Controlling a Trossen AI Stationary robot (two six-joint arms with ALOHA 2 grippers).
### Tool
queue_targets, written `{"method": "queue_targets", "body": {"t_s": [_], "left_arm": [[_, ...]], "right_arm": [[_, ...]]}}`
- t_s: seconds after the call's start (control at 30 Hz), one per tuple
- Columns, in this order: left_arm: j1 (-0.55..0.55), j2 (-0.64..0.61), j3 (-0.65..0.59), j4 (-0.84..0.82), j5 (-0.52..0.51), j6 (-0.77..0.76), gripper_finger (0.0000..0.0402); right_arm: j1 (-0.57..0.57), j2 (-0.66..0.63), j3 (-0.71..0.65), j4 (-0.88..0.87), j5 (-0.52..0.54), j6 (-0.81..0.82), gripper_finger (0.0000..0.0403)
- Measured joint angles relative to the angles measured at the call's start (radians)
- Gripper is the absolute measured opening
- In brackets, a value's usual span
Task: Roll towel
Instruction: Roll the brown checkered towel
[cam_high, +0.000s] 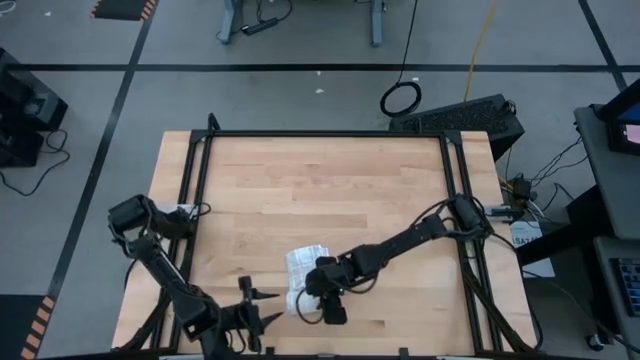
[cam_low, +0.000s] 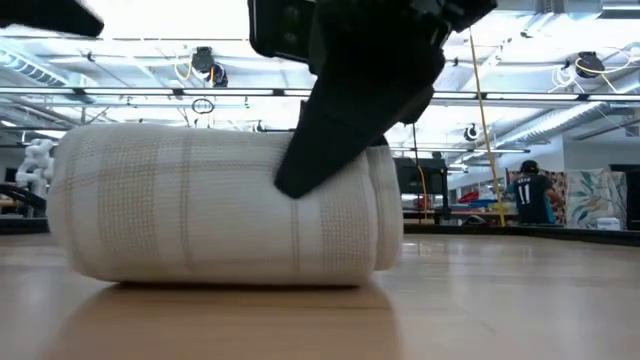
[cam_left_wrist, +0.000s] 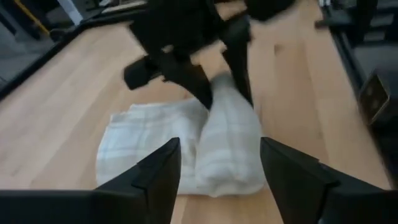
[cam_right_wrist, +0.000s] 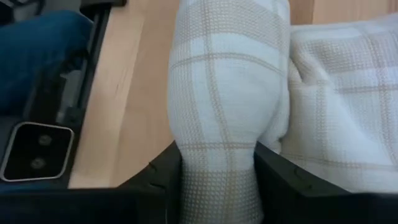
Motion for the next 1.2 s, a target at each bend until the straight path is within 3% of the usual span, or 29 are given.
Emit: {"method": "queue_targets", "body": {"t_s": [0.4,0.6,0.73,1.0,1.2], "left_arm": [[0.031,0.171,0.001,0.269,-0.005,0.283,0.0269],[0.067,0.218,0.002,0.260,0.005,0.282,0.0270],[0.107,0.220,0.003,0.255,0.094,0.281,0.0266],[0.151,0.215,0.005,0.244,0.158,0.307,0.0212],[0.127,0.171,0.013,0.224,0.203,0.326,0.0242]], "right_arm": [[-0.051,0.002,-0.002,0.028,-0.122,0.100,0.0139],[-0.051,0.002,-0.002,0.039,-0.134,0.110,0.0139],[-0.052,0.002,-0.004,0.048,-0.144,0.113,0.0139],[-0.041,0.002,-0.004,0.050,-0.142,0.115,0.0139],[-0.035,0.003,-0.004,0.059,-0.141,0.111,0.0139]]}}
